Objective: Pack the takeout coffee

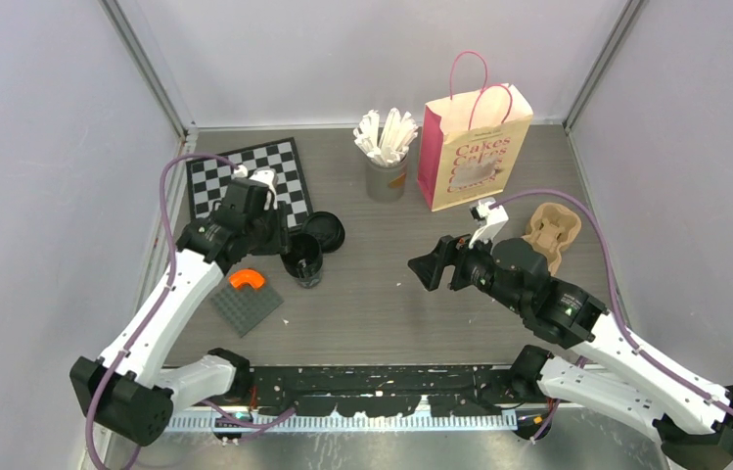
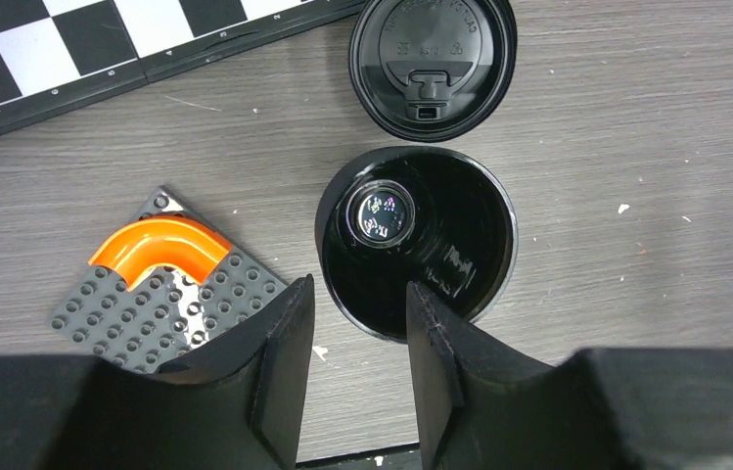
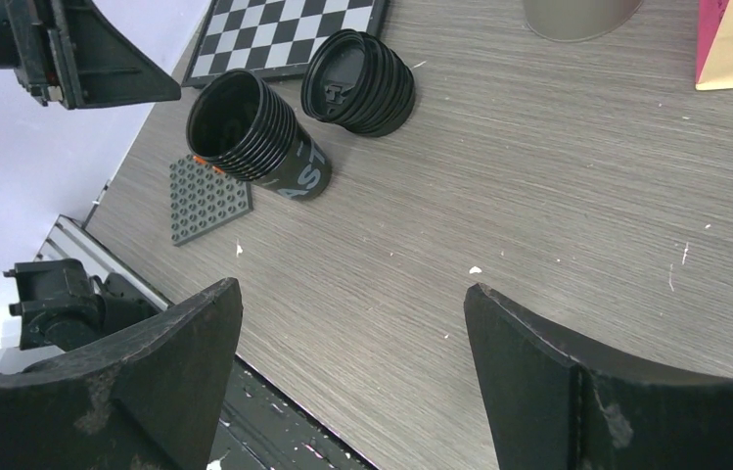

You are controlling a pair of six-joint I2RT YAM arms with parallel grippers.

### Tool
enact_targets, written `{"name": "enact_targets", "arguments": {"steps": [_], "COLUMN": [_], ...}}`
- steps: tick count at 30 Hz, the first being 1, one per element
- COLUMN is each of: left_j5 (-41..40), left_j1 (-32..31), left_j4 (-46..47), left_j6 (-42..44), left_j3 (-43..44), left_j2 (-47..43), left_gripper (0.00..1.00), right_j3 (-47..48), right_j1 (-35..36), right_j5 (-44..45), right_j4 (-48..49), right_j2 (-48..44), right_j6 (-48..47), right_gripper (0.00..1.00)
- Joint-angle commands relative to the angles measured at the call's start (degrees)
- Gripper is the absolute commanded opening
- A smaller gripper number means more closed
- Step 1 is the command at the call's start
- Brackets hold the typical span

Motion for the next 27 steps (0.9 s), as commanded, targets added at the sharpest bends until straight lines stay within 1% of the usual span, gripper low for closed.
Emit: {"name": "enact_targets", "arguments": {"steps": [1, 4, 7, 16, 24, 27], "left_j5": [-2.1, -3.1, -4.0, -0.2, -0.9, -0.4], "left_j1": [0.3, 0.3, 0.4, 0.6, 1.3, 1.4], "left_j4": [0.0, -0.8, -1.9, -1.9, -1.0, 0.5], "left_j6": [1.5, 1.9, 2.2, 2.6, 2.9, 3.2], "left_j3": [3.1, 3.6, 3.6, 3.5, 3.5, 2.9], "left_j2": [2.0, 3.6, 4.6, 6.4, 5.9, 5.9], "left_gripper": [0.41, 0.39, 0.41, 0.42, 0.42, 0.4], "right_j3": [0.8, 0.7, 1.0, -0.1, -1.0, -1.3], "right_j1": [0.0, -0.1, 0.0, -0.1, 0.0, 0.0], "right_j5": [-0.5, -0.6, -1.6, -0.6, -0.2, -0.1], "right_j4": [1.8, 2.2, 2.2, 2.4, 1.5, 0.9], "right_j2": [-0.5, 0.1, 0.6, -0.4, -2.0, -2.1], "right_j6": [-1.4, -1.2, -1.1, -0.6, -1.3, -1.6], "right_gripper": [0.88, 0.88, 0.87, 0.87, 0.87, 0.87]}}
